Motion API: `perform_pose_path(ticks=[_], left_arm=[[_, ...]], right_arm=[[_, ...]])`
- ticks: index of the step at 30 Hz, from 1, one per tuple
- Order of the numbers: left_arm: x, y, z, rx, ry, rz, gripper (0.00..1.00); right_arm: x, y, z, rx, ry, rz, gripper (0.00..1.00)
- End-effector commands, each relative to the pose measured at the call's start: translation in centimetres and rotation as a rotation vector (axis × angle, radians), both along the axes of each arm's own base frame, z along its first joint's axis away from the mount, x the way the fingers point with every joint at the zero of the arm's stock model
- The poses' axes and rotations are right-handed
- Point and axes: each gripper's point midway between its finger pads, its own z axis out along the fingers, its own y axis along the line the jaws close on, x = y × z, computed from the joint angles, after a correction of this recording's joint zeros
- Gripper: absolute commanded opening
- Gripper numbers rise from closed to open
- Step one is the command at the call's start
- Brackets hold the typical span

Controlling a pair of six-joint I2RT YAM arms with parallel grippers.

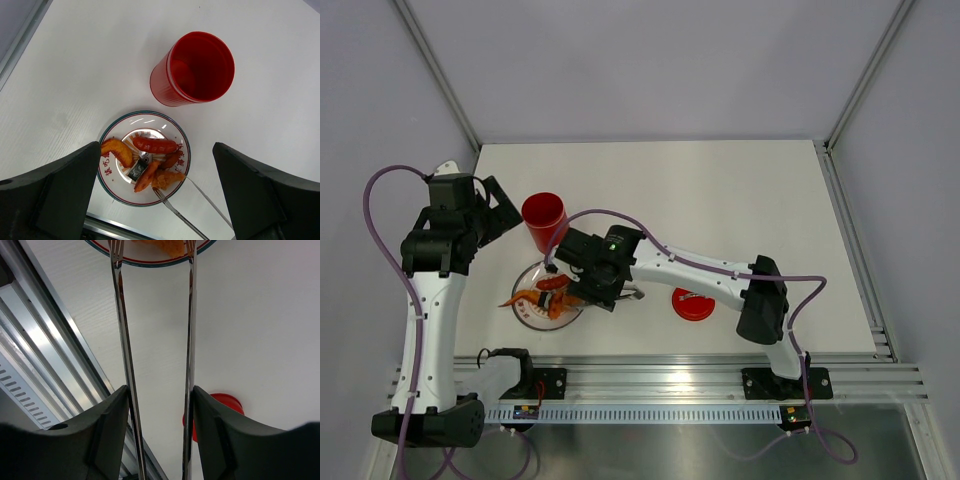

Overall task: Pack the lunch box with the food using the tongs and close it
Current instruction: Pick up the fake food from the plate.

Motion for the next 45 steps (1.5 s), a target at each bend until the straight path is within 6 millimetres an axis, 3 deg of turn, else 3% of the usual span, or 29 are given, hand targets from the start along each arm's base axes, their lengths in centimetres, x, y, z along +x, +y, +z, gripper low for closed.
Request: perform_pose_path(ticks=[1, 11, 26, 35, 45], left_arm=[[-0.1, 0.3, 0.8, -0.007, -0.042, 0.006, 0.99], [0.2, -0.1, 1.3, -0.009, -0.028, -0.036, 0.99], [0.1, -0.2, 1.0, -0.017, -0.024, -0.040, 0.99], [0.1, -0.3, 0.8, -0.025, -0.022, -0.042, 0.99], [0.1, -0.5, 0.6, -0.034, -0.021, -0.048, 0.99]], right_arm=[[1.0, 1.2, 0.8, 0.026, -0.063, 0.026, 0.59], [0.5, 1.3, -0.6, -0.003, -0.024, 0.037, 0.60], [-1.4, -0.3, 0.2, -0.022, 0.055, 0.043, 0.56], [-2.4, -0.1, 0.7, -0.007, 0.097, 0.069, 0.57], [-1.0, 0.8, -0.4, -0.024, 0.039, 0.063, 0.59]])
